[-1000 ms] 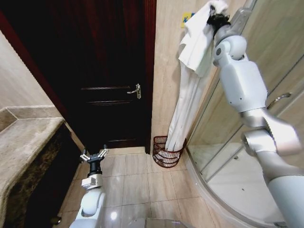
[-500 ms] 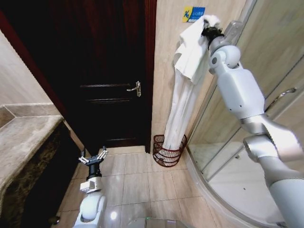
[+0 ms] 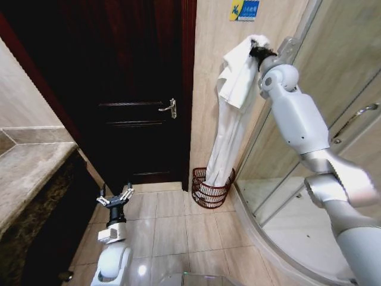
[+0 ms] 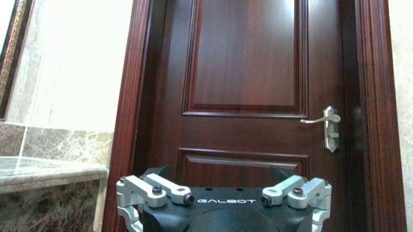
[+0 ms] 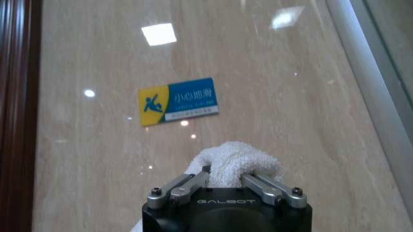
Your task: Discard the used towel into the hamper.
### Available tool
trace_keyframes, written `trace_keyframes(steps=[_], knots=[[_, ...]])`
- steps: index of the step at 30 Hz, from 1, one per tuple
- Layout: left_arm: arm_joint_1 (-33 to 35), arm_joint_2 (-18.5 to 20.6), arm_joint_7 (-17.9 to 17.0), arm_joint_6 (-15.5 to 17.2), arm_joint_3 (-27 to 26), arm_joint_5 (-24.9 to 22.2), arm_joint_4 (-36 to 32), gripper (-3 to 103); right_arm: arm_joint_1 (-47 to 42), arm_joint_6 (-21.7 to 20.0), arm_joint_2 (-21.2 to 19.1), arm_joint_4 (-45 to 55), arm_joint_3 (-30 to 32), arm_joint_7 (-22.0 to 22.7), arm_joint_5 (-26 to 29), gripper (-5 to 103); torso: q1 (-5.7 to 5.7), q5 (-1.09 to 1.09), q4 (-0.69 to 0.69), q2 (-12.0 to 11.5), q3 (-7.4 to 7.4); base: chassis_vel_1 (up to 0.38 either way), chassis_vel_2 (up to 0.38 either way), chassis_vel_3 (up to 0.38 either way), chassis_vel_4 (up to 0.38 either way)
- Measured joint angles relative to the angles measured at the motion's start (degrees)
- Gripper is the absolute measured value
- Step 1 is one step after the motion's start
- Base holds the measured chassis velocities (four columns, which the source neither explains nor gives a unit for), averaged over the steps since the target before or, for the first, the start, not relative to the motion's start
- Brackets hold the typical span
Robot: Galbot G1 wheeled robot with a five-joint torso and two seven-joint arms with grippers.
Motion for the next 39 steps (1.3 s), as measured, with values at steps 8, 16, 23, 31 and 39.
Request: trace_keyframes(steps=[8, 16, 23, 31, 39], knots=[[0.52, 0.49, 0.06, -0.23, -0.03, -0.36, -0.20, 100, -0.55, 0.00, 0.41, -1.15, 0.72, -0.33, -1.55, 5, -0.88, 0.00, 0.01, -2.00, -1.13, 0.000, 0.000, 0.000, 0.000], [0.93, 1.36, 1.44, -0.17, 0.00, -1.41, -0.68, 100, -2.77, 0.30, 0.67, -0.08, 2.05, -0.19, -3.15, 5, -1.98, 0.01, 0.01, -4.46, -2.48, 0.000, 0.000, 0.000, 0.000], [1.75, 0.95, 1.84, -0.56, 0.01, -1.52, -0.74, 100, -4.98, 0.34, 0.20, 2.09, 2.60, 0.54, -3.54, 5, -2.80, 0.01, 0.01, -6.38, -3.57, 0.000, 0.000, 0.000, 0.000], [1.85, 0.17, 2.02, -0.48, 0.36, -0.84, -1.36, 100, -6.68, 0.14, -1.37, 3.82, 2.45, 0.54, -2.81, 5, -3.71, 0.00, 0.00, -8.48, -4.79, 0.000, 0.000, 0.000, 0.000], [2.50, -0.29, 1.84, 0.55, 0.47, 0.57, -3.53, 100, -9.31, 0.07, -2.63, 6.00, 4.29, 0.40, -2.24, 5, -4.56, 0.00, 0.00, -10.50, -5.94, 0.000, 0.000, 0.000, 0.000]])
